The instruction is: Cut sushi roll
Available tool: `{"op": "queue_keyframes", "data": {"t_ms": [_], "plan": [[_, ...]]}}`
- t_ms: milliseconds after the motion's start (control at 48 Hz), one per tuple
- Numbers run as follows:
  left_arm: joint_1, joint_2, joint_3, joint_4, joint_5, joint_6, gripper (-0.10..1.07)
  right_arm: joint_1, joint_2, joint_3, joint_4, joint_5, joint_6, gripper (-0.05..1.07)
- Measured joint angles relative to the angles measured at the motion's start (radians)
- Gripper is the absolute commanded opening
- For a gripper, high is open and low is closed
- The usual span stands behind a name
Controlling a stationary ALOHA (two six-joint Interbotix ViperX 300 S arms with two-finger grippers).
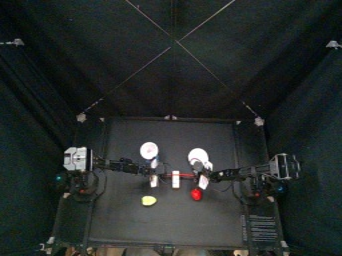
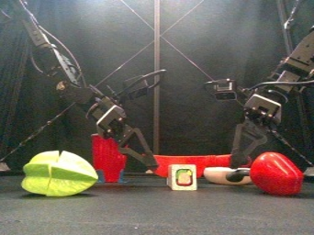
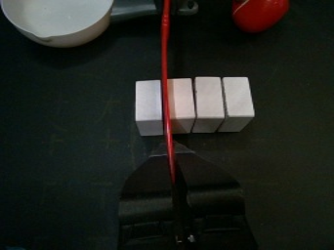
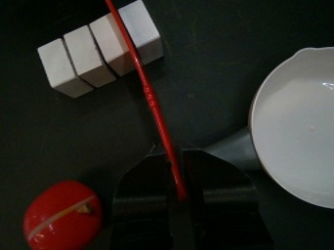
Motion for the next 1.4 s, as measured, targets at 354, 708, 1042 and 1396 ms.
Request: {"op": "queue_keyframes", "data": {"t_ms": [354, 708, 1042, 1396], "plan": [[0.002, 0.005, 0.000, 0.000, 0.021, 0.000, 0.21, 0.000, 0.017, -0.018, -0.003, 0.009, 0.000, 0.28], [0.002, 0.017, 0.000, 0.000, 0.028, 0.002, 0.21, 0.000, 0.051, -0.031, -0.003, 0.009, 0.000, 0.28], [0.002, 0.031, -0.006, -0.002, 0.026, 0.002, 0.21, 0.000, 0.052, -0.031, -0.003, 0.009, -0.002, 0.28], [0.006, 0.032, -0.011, -0.002, 0.028, 0.002, 0.21, 0.000, 0.054, -0.044, -0.012, 0.052, 0.000, 0.28]]}}
